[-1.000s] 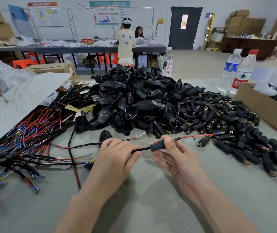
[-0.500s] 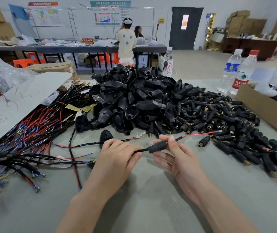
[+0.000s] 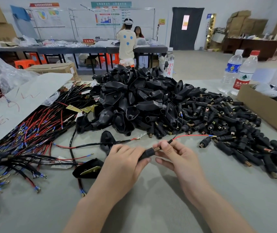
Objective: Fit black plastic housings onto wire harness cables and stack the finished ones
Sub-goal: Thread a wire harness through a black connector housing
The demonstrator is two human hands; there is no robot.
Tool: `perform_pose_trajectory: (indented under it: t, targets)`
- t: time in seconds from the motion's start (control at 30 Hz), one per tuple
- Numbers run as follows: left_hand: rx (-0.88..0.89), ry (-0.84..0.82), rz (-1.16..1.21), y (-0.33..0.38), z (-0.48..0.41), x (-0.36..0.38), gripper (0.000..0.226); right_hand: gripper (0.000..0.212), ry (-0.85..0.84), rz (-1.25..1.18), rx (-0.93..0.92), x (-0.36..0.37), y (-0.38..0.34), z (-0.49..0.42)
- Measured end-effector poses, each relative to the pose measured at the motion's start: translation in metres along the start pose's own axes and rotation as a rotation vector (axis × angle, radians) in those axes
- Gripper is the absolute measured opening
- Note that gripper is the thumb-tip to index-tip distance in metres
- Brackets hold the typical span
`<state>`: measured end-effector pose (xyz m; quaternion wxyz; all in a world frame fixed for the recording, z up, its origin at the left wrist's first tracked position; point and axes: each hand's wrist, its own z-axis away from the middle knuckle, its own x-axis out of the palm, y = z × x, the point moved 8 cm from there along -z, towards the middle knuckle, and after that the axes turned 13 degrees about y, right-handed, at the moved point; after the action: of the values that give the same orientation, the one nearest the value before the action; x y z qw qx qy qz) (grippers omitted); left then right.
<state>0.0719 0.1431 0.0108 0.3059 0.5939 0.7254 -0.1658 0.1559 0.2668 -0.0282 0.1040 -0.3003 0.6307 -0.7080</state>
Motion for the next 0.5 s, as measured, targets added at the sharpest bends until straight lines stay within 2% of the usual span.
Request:
perform_pose_trajectory:
  t: [0.13, 0.33, 0.43, 0.5]
  targets:
    - [-0.003, -0.003, -0.056, -0.002, 0.0, 0.0, 0.033, 0.024, 0.07, -0.045, -0.006, -0.007, -0.003, -0.005]
    - [-0.06, -0.079, -0.114, -0.018, 0.002, 0.003, 0.032, 0.016, 0.306, -0.215, 0.004, -0.052, -0.015, -0.021]
    - [-0.05, -0.064, -0.075, -0.013, 0.004, 0.003, 0.015, 0.018, 0.332, -0.239, -0.006, -0.06, -0.02, -0.024]
    - [-0.045, -0.032, -0.057, -0.008, 0.002, 0.0, 0.017, 0.025, 0.297, -0.282, 0.022, -0.054, -0.017, -0.022]
